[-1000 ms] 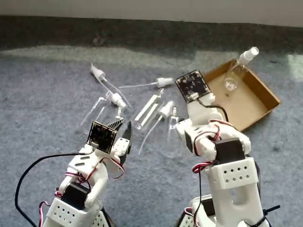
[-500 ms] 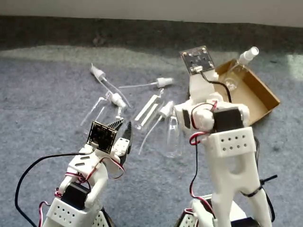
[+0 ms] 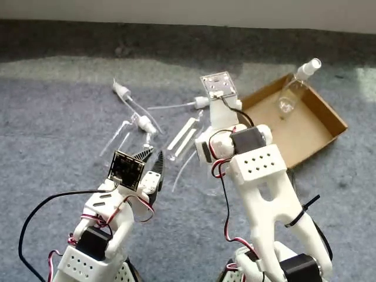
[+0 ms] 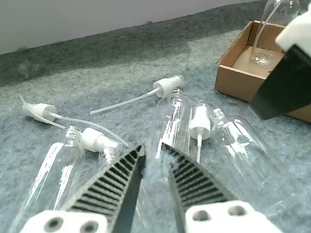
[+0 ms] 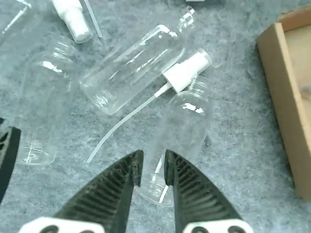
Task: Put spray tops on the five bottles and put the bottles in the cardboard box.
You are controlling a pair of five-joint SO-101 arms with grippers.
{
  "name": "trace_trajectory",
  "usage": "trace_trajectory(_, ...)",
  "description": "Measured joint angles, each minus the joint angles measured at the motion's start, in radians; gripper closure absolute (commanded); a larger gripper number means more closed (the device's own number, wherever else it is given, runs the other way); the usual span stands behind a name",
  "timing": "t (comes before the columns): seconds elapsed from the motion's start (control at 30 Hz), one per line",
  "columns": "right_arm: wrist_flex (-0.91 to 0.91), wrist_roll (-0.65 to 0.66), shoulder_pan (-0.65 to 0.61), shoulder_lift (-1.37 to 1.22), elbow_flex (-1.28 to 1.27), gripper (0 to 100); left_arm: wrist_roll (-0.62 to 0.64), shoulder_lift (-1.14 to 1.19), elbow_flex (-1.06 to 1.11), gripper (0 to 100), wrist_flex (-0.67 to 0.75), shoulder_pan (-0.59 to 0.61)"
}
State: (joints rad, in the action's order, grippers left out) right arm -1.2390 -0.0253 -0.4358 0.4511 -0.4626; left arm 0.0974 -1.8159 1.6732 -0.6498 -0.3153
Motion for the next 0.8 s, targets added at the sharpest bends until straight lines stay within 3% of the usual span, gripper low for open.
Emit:
trace_trajectory(0.2,0.002,-0.028,-0.005,-0.002,0.000,91.5,0.000,0.000,0.000,99,0.000,0.000)
trace_trajectory(0.4,0.002,-0.129,-0.005,-0.011,0.000,75.0,0.000,0.000,0.000,99,0.000,0.000)
trace_trajectory(0.8,-0.035,-0.135,-0.003,-0.341,0.135,74.5,0.000,0.000,0.000,99,0.000,0.000)
